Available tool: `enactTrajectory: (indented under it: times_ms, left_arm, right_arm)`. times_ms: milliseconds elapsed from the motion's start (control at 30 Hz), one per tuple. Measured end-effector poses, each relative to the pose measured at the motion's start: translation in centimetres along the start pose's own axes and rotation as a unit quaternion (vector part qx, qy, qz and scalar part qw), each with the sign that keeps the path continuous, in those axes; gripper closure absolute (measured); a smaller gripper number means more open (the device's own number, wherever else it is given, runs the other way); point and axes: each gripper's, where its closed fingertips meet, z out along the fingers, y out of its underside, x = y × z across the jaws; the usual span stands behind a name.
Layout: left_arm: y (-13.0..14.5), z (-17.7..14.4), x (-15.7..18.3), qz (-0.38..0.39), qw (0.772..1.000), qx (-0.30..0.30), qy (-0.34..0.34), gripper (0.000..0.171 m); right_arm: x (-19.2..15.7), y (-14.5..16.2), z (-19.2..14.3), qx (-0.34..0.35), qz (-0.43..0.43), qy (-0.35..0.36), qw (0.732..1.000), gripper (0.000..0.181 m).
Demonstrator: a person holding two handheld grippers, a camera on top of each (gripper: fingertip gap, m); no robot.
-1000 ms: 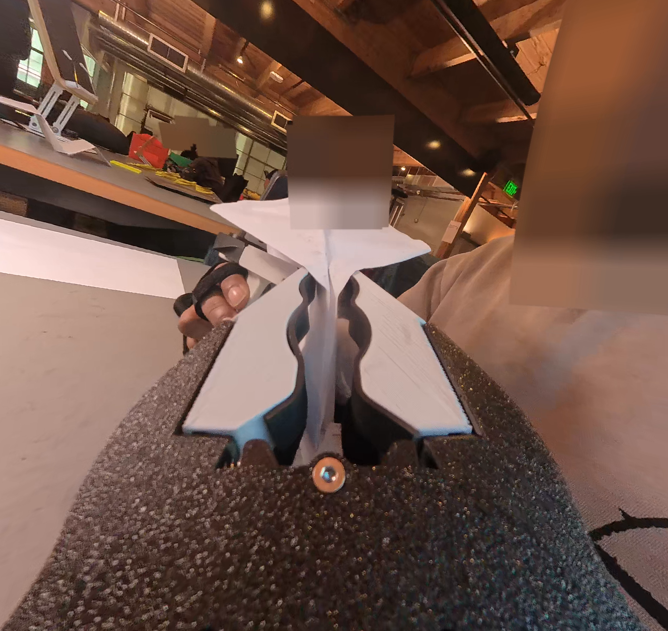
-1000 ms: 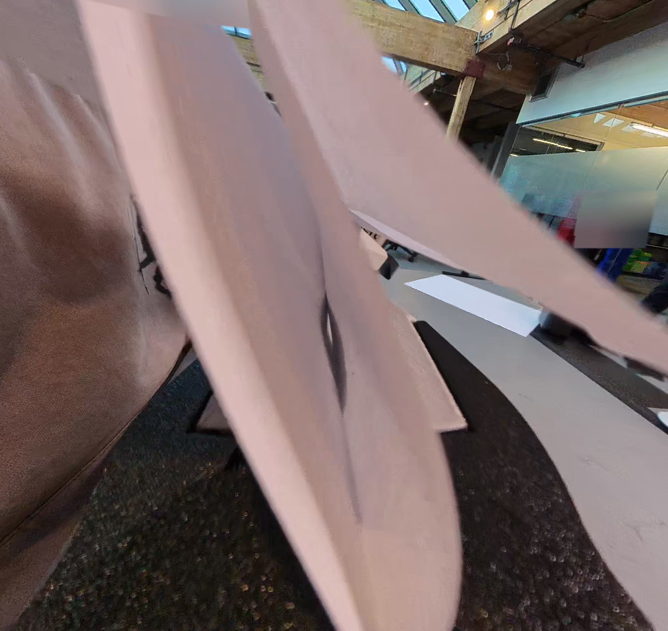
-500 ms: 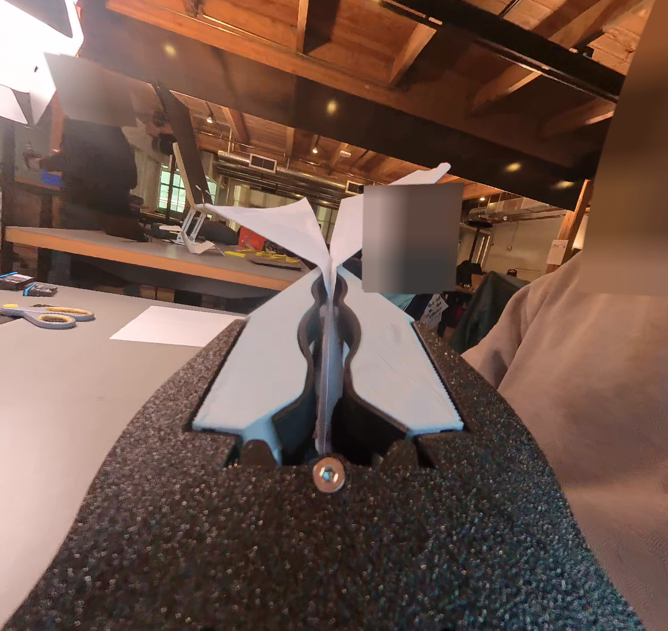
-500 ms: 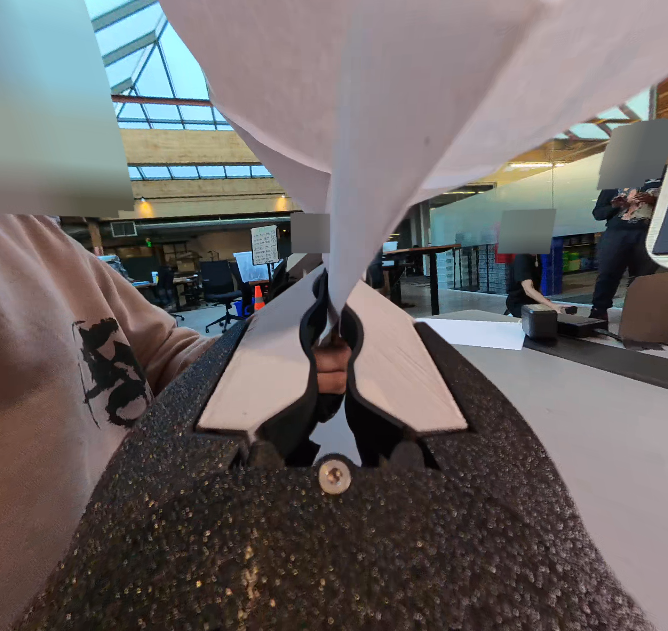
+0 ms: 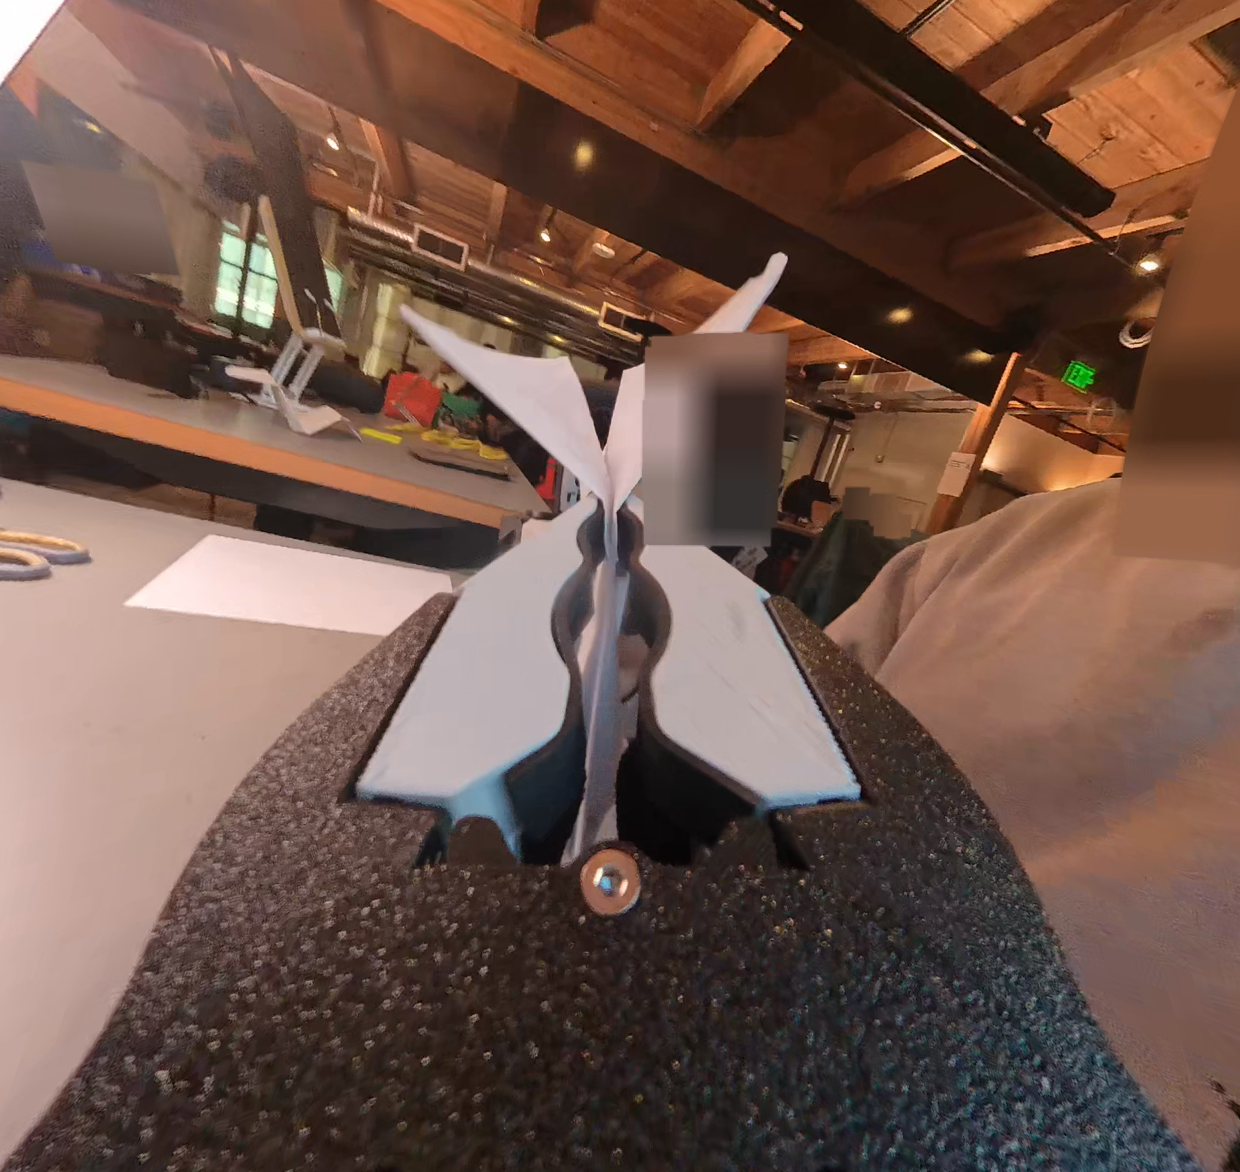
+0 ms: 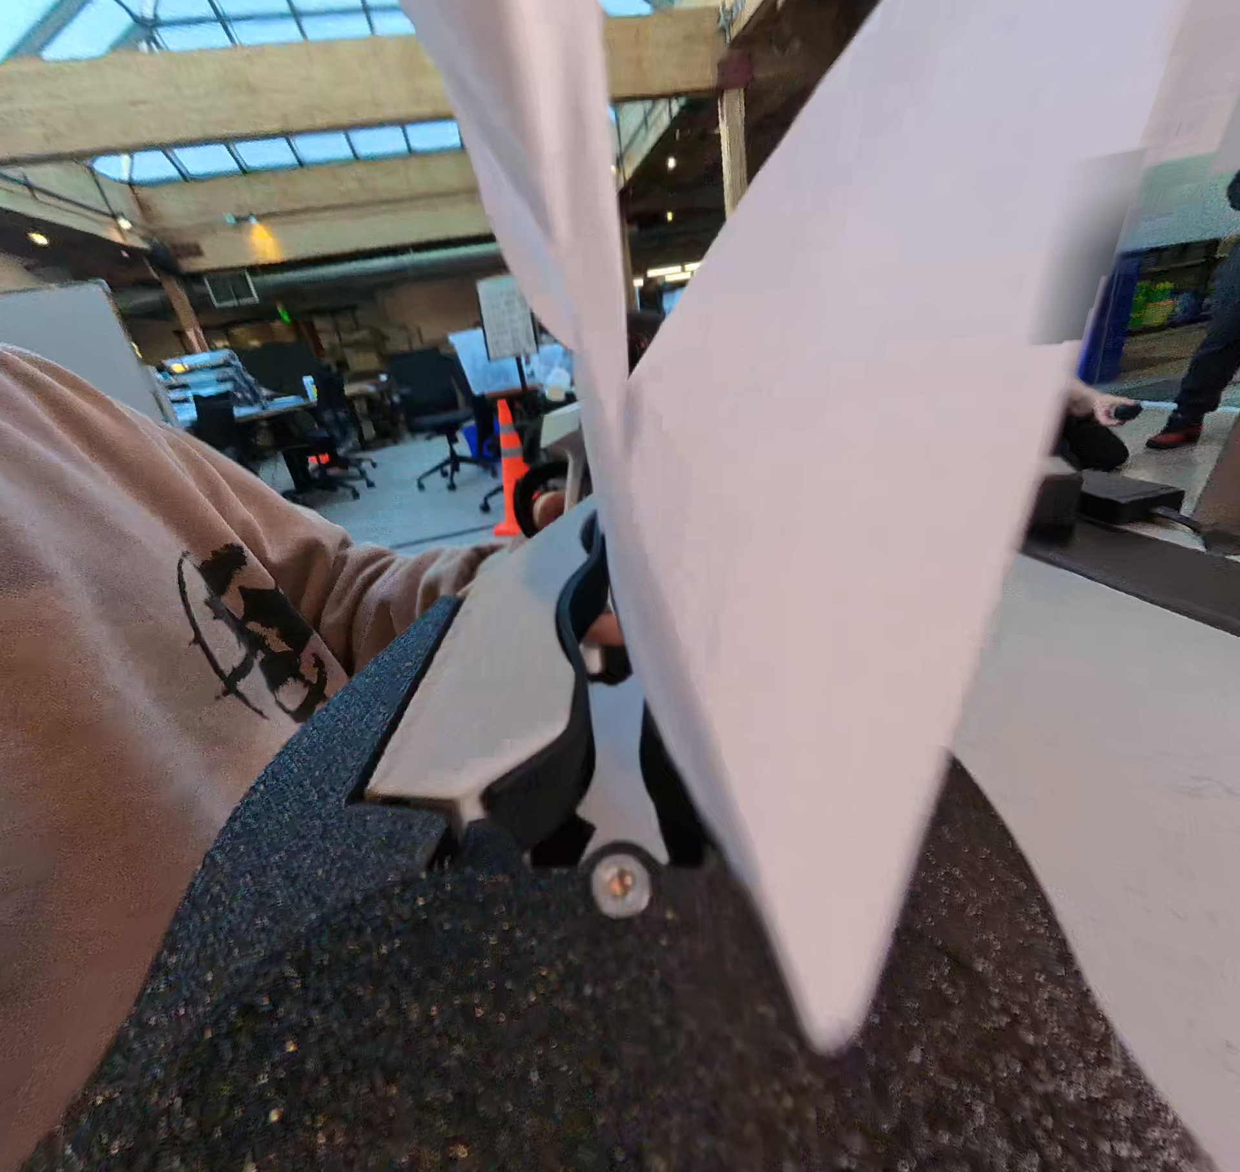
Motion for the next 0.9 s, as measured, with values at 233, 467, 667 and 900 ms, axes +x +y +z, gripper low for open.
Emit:
enactTrajectory:
  times_ms: [233,467,667,900]
  left_arm:
    - [-1.9,1.7,4.6,-0.002,0.994,0.104,0.015,0.171]
    - [2.7,3.8,12.4,-0.019,0.999,0.032,0.016,0.153]
    - [6.7,4.2,21.4,-0.021,0.999,0.025,0.011,0.152]
    - [10.3,5.7,31.5,0.0,0.999,-0.025,0.037,0.171]
  right_arm:
    - [-4.6,-4.4,-1.0,0.165,-0.021,0.043,0.985,0.18]
    - [-13.9,-4.5,-5.7,0.206,-0.054,0.092,0.973,0.181]
    - [-23.9,-4.5,-9.3,0.244,-0.056,0.102,0.963,0.181]
    - [-33.9,-2.6,-9.1,0.209,-0.108,0.12,0.965,0.181]
